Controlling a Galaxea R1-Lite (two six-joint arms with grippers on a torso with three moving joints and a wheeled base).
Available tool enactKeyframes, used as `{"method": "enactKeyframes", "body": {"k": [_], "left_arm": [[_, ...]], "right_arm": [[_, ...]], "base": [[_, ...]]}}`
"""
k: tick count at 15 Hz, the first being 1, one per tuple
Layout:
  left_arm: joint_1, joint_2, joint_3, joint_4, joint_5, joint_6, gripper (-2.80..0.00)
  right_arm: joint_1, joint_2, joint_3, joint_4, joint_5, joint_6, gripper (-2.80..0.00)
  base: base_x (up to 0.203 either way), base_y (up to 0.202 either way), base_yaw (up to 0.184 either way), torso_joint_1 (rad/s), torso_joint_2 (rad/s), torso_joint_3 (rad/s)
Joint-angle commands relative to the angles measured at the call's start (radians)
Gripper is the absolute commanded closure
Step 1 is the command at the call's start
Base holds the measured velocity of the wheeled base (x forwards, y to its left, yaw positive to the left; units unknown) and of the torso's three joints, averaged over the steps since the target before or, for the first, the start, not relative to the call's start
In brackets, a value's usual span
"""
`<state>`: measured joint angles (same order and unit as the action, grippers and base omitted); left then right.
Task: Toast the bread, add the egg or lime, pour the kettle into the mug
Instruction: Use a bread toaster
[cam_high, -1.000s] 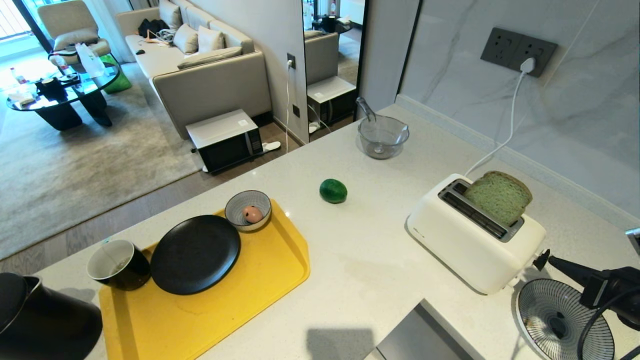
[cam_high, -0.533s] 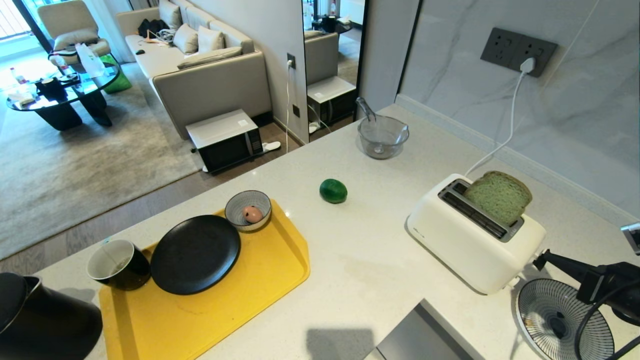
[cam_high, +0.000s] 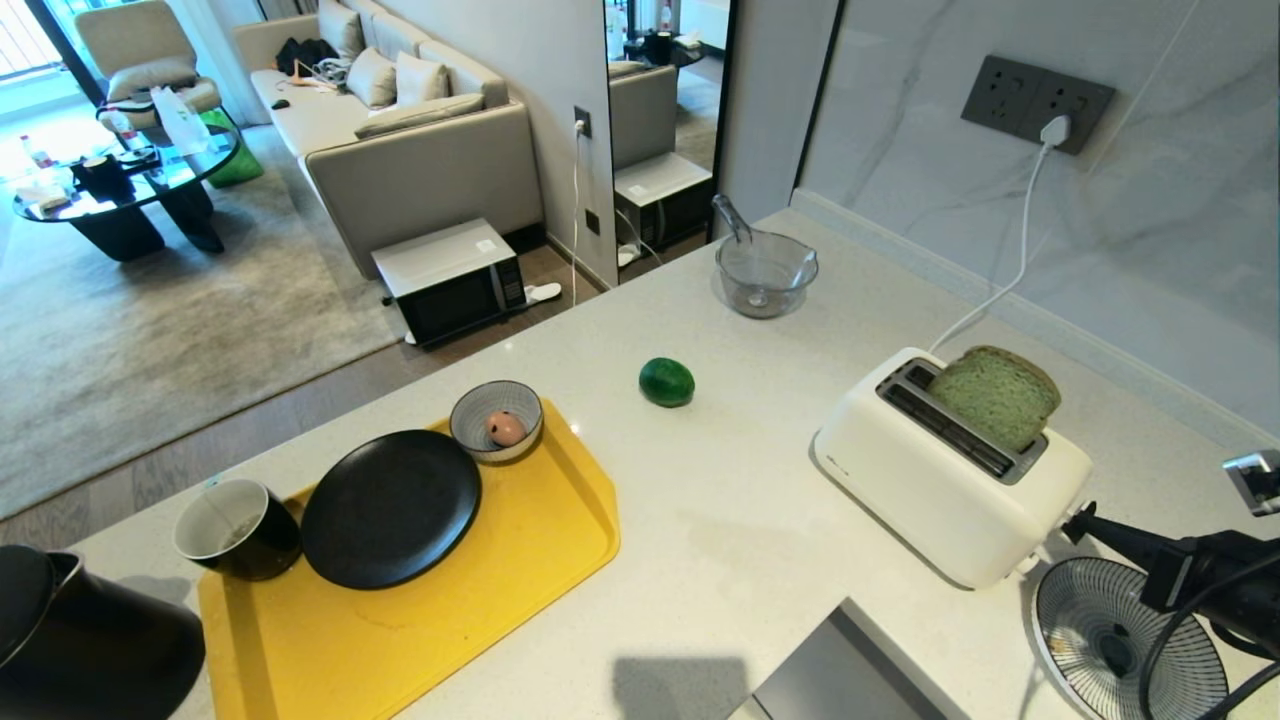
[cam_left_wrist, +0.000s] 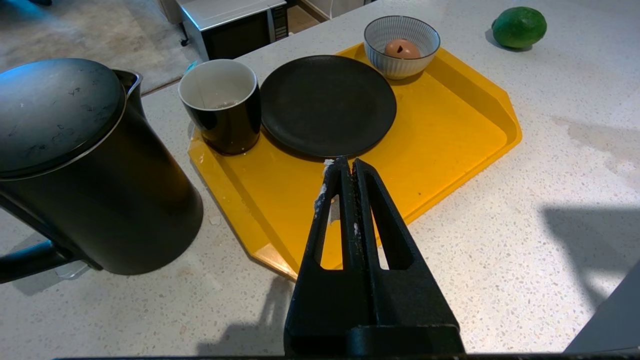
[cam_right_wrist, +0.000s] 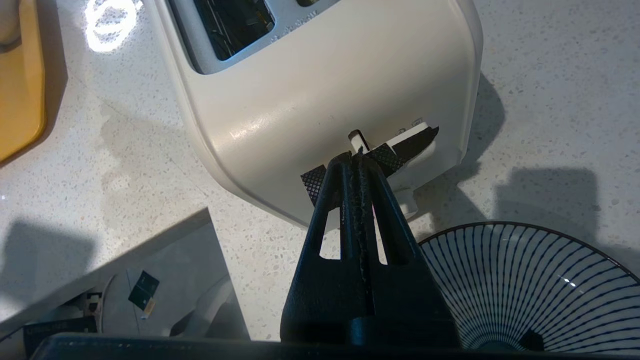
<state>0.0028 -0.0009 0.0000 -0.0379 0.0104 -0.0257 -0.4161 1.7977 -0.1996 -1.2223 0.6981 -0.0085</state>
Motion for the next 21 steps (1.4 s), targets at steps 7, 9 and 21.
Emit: {"method": "enactKeyframes", "body": {"k": [7,9,21], "left_arm": [[0.0,-0.002,0.014,0.0,0.0,0.0,0.0],[0.0,-0.002,0.014,0.0,0.0,0.0,0.0],[0.0,-0.002,0.014,0.0,0.0,0.0,0.0]], "right_arm": [[0.02,0.097,-0.02,-0.007,0.003,-0.002,0.0],[0.02,0.118,-0.032,-0.006,0.003,-0.001,0.0],[0.029,0.172,-0.067,-0.005,0.003,-0.002,0.0]], "base": [[0.0,0.0,0.0,0.0,0.0,0.0],[0.0,0.0,0.0,0.0,0.0,0.0],[0.0,0.0,0.0,0.0,0.0,0.0]]}}
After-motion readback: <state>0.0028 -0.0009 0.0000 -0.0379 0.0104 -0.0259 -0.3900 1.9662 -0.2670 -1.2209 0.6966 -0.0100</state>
